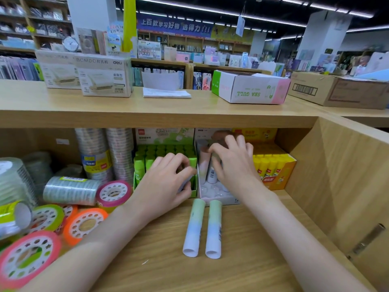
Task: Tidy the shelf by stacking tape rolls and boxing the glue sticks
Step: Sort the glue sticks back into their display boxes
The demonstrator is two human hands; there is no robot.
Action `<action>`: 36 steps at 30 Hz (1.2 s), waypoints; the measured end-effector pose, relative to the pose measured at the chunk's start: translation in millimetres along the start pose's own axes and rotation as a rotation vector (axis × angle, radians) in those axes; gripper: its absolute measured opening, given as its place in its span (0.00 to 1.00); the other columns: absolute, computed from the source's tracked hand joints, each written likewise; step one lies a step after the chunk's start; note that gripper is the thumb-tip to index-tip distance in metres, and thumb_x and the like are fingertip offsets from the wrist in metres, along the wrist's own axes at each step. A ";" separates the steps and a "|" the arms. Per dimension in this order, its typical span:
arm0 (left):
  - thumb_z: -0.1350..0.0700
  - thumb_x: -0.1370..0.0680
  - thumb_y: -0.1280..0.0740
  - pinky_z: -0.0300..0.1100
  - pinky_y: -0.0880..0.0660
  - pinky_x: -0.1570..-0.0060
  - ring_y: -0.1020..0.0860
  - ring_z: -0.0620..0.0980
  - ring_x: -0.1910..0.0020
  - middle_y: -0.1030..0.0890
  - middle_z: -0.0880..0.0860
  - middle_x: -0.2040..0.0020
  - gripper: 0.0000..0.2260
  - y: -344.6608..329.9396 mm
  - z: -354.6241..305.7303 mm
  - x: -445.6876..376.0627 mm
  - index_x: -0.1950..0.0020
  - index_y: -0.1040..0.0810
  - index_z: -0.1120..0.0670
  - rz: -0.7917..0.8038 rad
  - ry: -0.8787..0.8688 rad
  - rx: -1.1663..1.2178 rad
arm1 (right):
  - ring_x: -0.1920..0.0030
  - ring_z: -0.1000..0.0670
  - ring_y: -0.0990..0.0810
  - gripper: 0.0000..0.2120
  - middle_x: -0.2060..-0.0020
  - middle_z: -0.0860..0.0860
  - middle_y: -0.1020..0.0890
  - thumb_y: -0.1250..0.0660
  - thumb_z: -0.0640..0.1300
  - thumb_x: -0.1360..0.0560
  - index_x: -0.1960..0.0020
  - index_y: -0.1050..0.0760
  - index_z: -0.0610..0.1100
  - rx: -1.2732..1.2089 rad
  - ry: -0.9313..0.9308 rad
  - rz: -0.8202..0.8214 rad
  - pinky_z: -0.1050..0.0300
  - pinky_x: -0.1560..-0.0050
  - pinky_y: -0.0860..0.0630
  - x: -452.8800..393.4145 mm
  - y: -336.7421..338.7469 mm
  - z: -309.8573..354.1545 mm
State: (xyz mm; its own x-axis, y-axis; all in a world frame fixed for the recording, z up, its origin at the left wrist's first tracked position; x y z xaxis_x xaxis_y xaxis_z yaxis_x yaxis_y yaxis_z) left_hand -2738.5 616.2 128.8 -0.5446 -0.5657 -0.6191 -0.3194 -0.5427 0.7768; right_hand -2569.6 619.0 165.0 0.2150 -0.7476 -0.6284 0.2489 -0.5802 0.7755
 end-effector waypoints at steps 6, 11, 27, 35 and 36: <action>0.53 0.28 0.41 0.40 0.37 0.59 0.31 0.50 0.56 0.26 0.53 0.53 0.14 -1.2 0.5 0.4 0.47 0.24 0.56 -0.003 -0.002 0.010 | 0.43 0.44 0.36 0.18 0.44 0.45 0.31 0.45 0.38 0.24 0.36 0.32 0.46 -0.025 -0.097 0.177 0.49 0.41 0.42 0.6 5.1 3.8; 0.52 0.29 0.42 0.41 0.38 0.57 0.32 0.48 0.56 0.25 0.53 0.53 0.18 0.1 0.1 -0.6 0.41 0.30 0.57 -0.031 0.031 0.074 | 0.29 0.44 0.48 0.28 0.29 0.46 0.44 0.44 0.34 0.24 0.27 0.42 0.52 -0.058 -0.174 0.303 0.49 0.28 0.50 16.7 9.5 1.2; 0.52 0.28 0.43 0.40 0.39 0.58 0.28 0.51 0.58 0.25 0.53 0.54 0.17 4.0 -1.6 -1.1 0.43 0.27 0.57 -0.028 0.019 0.095 | 0.60 0.49 0.23 0.15 0.66 0.49 0.21 0.35 0.51 0.29 0.46 0.36 0.54 -0.311 -0.310 0.505 0.53 0.60 0.28 73.7 22.9 8.0; 0.52 0.28 0.42 0.41 0.38 0.58 0.28 0.51 0.57 0.25 0.52 0.53 0.16 3.1 -0.9 -0.7 0.44 0.27 0.57 0.005 0.026 0.078 | 0.70 0.53 0.25 0.16 0.65 0.49 0.24 0.31 0.33 0.33 0.55 0.28 0.51 -0.808 -0.405 0.219 0.62 0.66 0.31 62.8 40.1 -17.6; 0.52 0.28 0.42 0.40 0.39 0.58 0.29 0.51 0.57 0.25 0.52 0.53 0.16 2.9 -0.8 -1.0 0.44 0.26 0.57 0.003 0.024 0.077 | 0.70 0.54 0.24 0.16 0.64 0.50 0.24 0.30 0.32 0.33 0.55 0.29 0.50 -0.856 -0.413 0.124 0.64 0.67 0.29 58.4 42.2 -19.9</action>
State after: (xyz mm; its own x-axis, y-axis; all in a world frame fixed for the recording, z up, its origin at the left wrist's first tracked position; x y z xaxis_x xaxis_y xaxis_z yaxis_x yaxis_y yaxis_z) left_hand -2738.3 614.7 131.6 -0.5270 -0.5825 -0.6189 -0.3774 -0.4921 0.7845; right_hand -2527.8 557.3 159.8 -0.0232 -0.9376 -0.3470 0.8876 -0.1791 0.4245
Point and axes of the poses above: each hand's wrist, its own x-axis away from the middle knuckle, its own y-axis out of the back of the hand, z = x × y, the point moved 1 cm from there along -x, towards the middle knuckle
